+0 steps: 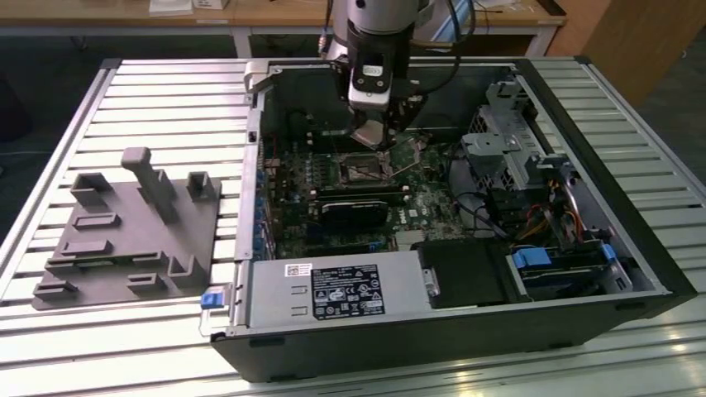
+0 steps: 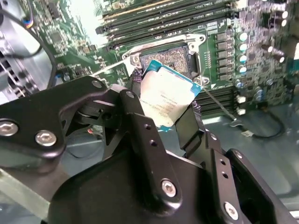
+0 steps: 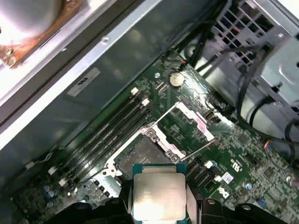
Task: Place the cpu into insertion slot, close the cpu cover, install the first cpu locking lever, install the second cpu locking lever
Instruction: 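Place the cpu into insertion slot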
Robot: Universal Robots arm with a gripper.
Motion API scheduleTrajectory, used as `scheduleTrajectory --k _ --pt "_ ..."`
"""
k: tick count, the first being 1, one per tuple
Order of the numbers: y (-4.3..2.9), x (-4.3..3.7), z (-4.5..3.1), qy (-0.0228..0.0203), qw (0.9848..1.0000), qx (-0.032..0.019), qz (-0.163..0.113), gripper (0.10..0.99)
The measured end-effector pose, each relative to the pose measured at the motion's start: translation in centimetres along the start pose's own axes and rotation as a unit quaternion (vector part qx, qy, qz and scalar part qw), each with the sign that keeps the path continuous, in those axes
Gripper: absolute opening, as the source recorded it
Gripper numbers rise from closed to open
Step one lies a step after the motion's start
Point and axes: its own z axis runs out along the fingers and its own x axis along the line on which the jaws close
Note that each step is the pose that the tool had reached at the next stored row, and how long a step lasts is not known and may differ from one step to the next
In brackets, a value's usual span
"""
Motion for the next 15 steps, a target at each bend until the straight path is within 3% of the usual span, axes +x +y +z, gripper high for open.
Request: scheduleTrajectory --k 4,8,11,15 --pt "-0.02 0.0 0.19 -0.003 0.9993 0.0002 0.036 0.541" --pt "-0.04 0.0 0.47 -0.0059 0.9974 0.0002 0.072 0.541" --pt "-0.06 0.0 0.68 -0.0082 0.995 0.0004 0.1 0.541" --pt "-0.08 0.0 0.97 -0.011 0.9907 0.0005 0.135 0.541"
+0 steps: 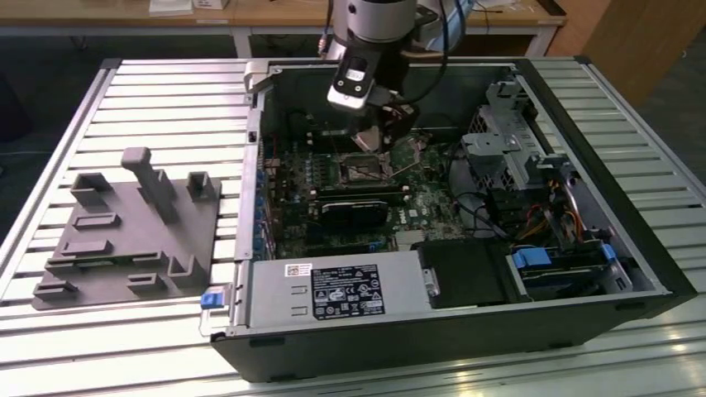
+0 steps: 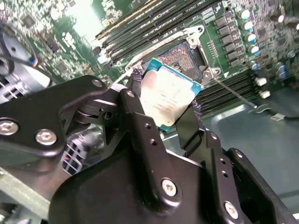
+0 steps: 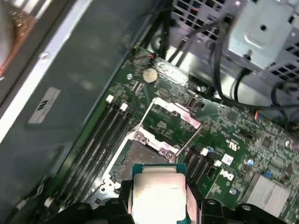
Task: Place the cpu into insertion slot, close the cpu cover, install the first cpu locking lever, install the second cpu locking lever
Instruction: 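Place the cpu into insertion slot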
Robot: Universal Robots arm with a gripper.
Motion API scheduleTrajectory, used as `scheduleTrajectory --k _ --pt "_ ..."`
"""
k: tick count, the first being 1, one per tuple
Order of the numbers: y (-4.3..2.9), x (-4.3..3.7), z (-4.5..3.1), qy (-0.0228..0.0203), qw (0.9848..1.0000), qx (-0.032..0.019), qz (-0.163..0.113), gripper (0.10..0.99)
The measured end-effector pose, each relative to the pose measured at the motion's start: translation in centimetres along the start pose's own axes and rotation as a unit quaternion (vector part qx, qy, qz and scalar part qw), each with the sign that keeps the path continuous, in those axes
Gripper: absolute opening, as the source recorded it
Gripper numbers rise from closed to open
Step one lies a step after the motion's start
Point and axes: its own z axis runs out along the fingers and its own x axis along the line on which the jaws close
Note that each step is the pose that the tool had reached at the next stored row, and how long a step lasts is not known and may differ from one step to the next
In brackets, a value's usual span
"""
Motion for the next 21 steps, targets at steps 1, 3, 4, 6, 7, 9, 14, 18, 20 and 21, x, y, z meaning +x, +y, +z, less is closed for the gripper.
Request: scheduleTrajectory --k 1,3,4,6,7,9,14,18,20,21 --pt "-0.01 0.0 0.07 -0.0007 1.0 0.0 0.009 0.541" --pt "-0.02 0.0 0.22 -0.0023 0.9996 0.0001 0.028 0.541" --pt "-0.02 0.0 0.28 -0.003 0.9993 0.0001 0.037 0.541" --pt "-0.03 0.0 0.42 -0.0045 0.9985 0.0001 0.055 0.541" --pt "-0.04 0.0 0.48 -0.0052 0.998 0.0002 0.064 0.541" --pt "-0.05 0.0 0.6 -0.0066 0.9967 0.0002 0.081 0.541" --pt "-0.07 0.0 0.9 -0.0103 0.9919 0.0004 0.127 0.541" --pt "-0.09 0.0 1.12 -0.0132 0.9866 0.0005 0.163 0.541" --pt "-0.1 0.0 1.25 -0.0146 0.9835 0.0006 0.18 0.541" --pt "-0.11 0.01 1.31 -0.0153 0.9819 0.0007 0.189 0.541"
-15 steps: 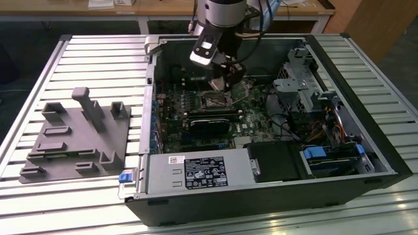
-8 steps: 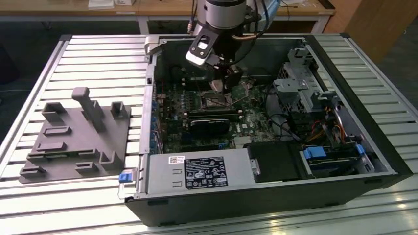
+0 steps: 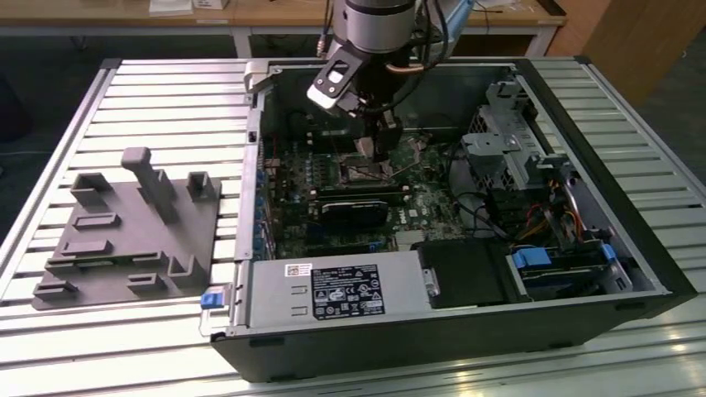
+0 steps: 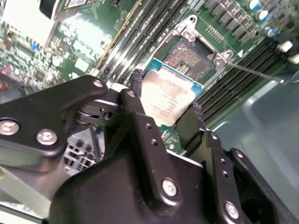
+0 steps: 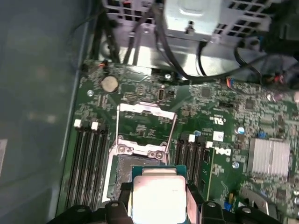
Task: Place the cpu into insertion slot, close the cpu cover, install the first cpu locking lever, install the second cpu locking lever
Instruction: 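Place the cpu into insertion slot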
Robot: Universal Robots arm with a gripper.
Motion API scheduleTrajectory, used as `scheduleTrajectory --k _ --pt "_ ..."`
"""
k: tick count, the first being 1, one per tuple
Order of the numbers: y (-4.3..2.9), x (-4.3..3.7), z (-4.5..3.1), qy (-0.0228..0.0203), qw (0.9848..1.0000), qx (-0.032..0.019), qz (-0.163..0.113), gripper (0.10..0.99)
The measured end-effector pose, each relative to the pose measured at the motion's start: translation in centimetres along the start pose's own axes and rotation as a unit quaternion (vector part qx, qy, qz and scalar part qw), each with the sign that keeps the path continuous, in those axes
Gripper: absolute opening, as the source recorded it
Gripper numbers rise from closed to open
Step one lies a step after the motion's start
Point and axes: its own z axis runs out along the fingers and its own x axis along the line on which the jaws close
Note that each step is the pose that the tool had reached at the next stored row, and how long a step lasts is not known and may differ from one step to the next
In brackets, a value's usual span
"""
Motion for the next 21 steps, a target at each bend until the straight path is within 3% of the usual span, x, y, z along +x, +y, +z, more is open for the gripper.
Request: scheduleTrajectory --k 4,10,17,21 --pt "-0.09 0.04 0.28 -0.0022 0.9996 0.0001 0.028 0.541" --pt "-0.18 0.86 0.92 -0.0039 0.9993 0.0002 0.038 0.541" --pt "-0.21 1.28 1.78 -0.0177 0.9989 0.0012 0.044 0.541" --pt "-0.23 1.4 2.39 -0.0182 0.9987 0.0013 0.047 0.541"
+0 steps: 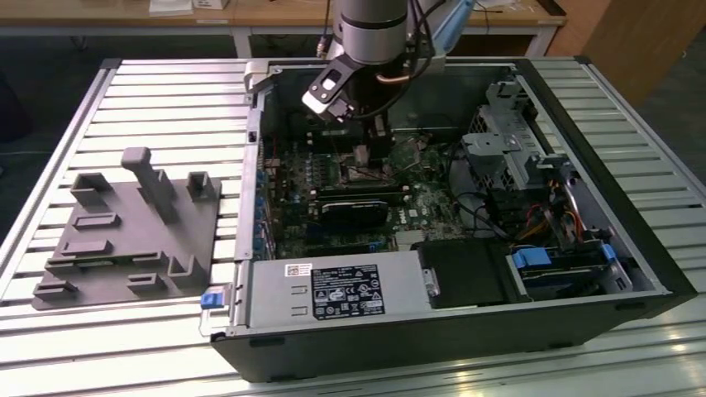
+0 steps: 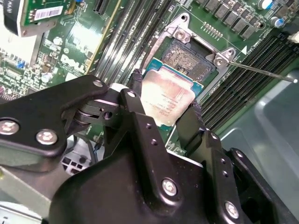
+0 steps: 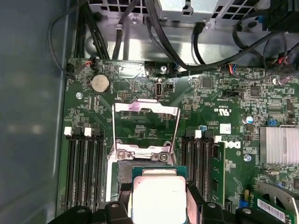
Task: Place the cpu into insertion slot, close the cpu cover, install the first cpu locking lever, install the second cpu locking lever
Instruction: 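Place the cpu into insertion slot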
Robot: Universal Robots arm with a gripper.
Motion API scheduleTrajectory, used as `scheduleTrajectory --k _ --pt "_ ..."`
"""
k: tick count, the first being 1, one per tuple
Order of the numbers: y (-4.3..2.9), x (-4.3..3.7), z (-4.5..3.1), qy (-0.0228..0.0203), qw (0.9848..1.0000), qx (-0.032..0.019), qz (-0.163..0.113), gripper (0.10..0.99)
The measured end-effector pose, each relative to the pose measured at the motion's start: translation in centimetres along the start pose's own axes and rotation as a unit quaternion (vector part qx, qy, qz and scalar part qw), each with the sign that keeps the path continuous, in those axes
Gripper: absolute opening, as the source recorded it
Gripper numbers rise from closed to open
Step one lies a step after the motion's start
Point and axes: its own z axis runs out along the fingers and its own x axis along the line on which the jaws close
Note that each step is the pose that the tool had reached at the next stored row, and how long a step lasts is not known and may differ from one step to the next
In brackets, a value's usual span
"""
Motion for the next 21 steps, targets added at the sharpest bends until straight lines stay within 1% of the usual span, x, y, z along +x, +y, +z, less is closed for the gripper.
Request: scheduleTrajectory --k 5,8,12,18,21 --pt "-0.07 0.03 0.46 -0.0024 0.9996 0.001 0.03 0.541" --pt "-0.15 0.12 0.78 -0.0026 0.9995 0.0011 0.033 0.541" --pt "-0.2 0.16 1.22 -0.0024 0.9995 0.001 0.03 0.541" --pt "-0.29 0.19 1.67 -0.0003 1.0 0.0001 0.004 0.541" --pt "-0.46 0.31 1.88 -0.0001 1.0 0.0001 0.0 0.541"
